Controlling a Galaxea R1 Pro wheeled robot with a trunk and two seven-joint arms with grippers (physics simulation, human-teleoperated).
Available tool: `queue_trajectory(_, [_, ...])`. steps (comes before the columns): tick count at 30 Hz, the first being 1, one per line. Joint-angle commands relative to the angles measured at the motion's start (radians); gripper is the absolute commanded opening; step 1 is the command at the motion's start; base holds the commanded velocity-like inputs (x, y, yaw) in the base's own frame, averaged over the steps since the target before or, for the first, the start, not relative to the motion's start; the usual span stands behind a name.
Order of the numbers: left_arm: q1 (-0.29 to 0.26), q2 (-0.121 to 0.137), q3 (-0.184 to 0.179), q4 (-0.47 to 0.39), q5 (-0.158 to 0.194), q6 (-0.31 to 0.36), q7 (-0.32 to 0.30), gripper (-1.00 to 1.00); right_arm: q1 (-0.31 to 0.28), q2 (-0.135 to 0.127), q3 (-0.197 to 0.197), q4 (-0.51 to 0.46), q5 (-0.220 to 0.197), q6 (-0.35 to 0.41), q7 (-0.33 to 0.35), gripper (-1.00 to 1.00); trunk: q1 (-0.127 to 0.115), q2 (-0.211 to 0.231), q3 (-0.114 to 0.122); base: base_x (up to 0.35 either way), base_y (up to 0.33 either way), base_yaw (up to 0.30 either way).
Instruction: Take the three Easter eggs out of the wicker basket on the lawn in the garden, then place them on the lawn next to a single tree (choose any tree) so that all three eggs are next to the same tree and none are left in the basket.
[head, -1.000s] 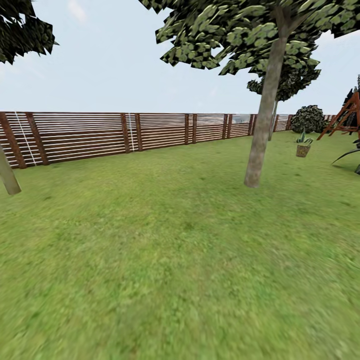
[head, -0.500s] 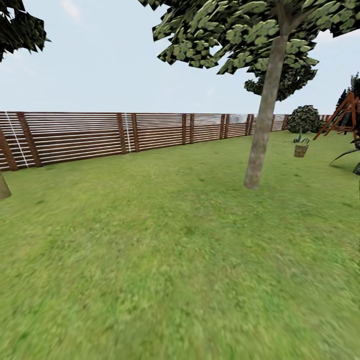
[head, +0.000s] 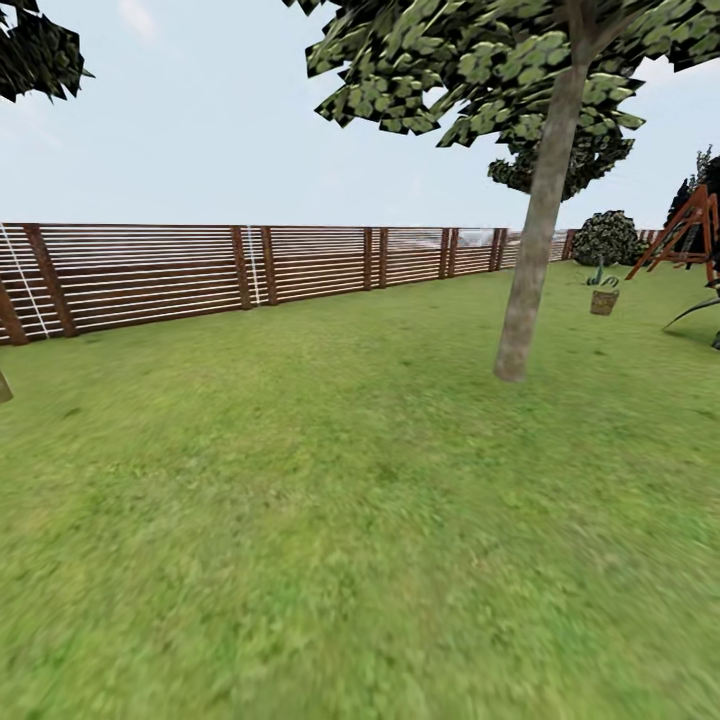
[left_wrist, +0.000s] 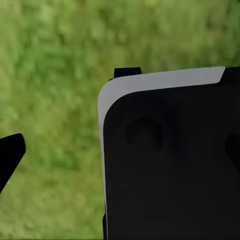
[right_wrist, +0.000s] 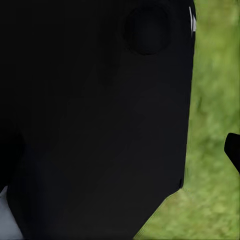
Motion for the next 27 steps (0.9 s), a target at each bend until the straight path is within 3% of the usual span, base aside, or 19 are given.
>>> queue_trajectory(1, [-0.001, 0.000, -0.005, 0.001, 0.000, -0.004, 0.000, 1.00, 0.000, -0.003, -0.004, 0.000, 0.001, 0.000, 0.000, 1.00, 0.001, 0.000, -0.001, 0.267, 0.170, -0.001])
queue_trajectory(27, [0.001, 0.000, -0.015, 0.002, 0.000, -0.017, 0.000, 1.00, 0.001, -0.005, -0.004, 0.000, 0.004, 0.000, 0.000, 1.00, 0.001, 0.000, -0.001, 0.294, 0.137, 0.000])
